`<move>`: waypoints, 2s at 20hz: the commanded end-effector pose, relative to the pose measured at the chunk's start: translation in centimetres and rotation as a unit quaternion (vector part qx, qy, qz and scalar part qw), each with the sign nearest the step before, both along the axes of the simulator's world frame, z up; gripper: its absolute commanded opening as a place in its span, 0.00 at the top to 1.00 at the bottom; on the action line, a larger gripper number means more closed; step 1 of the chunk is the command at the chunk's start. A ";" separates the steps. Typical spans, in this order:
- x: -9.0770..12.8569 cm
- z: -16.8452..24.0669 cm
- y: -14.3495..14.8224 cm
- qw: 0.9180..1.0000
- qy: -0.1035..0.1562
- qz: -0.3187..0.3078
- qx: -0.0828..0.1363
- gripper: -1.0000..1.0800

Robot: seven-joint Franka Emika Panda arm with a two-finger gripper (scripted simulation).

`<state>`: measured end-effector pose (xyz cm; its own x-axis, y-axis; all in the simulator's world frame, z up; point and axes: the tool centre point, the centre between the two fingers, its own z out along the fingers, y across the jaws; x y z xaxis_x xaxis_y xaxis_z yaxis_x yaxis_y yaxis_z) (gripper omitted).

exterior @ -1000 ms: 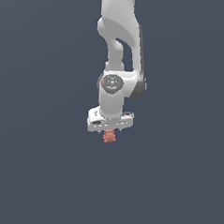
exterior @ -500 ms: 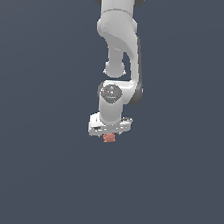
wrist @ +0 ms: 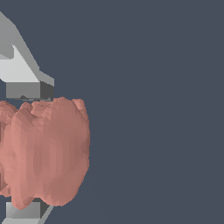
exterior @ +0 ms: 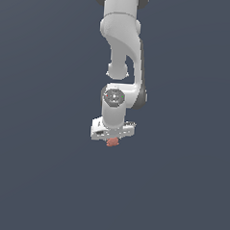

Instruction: Pick up the object and move it to a goal position.

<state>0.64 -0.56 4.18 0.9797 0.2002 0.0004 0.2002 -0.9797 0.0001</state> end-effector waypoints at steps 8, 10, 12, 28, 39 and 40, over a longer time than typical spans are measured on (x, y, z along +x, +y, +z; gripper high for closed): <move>0.4 0.6 0.4 1.000 -0.006 -0.002 -0.001 1.00; 0.9 1.4 0.8 1.000 -0.013 -0.004 -0.001 1.00; 1.6 2.4 1.4 1.000 -0.023 -0.008 -0.002 1.00; 9.3 19.2 10.1 0.983 -0.174 -0.060 -0.019 1.00; 12.4 32.8 16.5 0.953 -0.284 -0.099 -0.036 1.00; 12.6 34.0 17.0 0.950 -0.294 -0.102 -0.037 1.00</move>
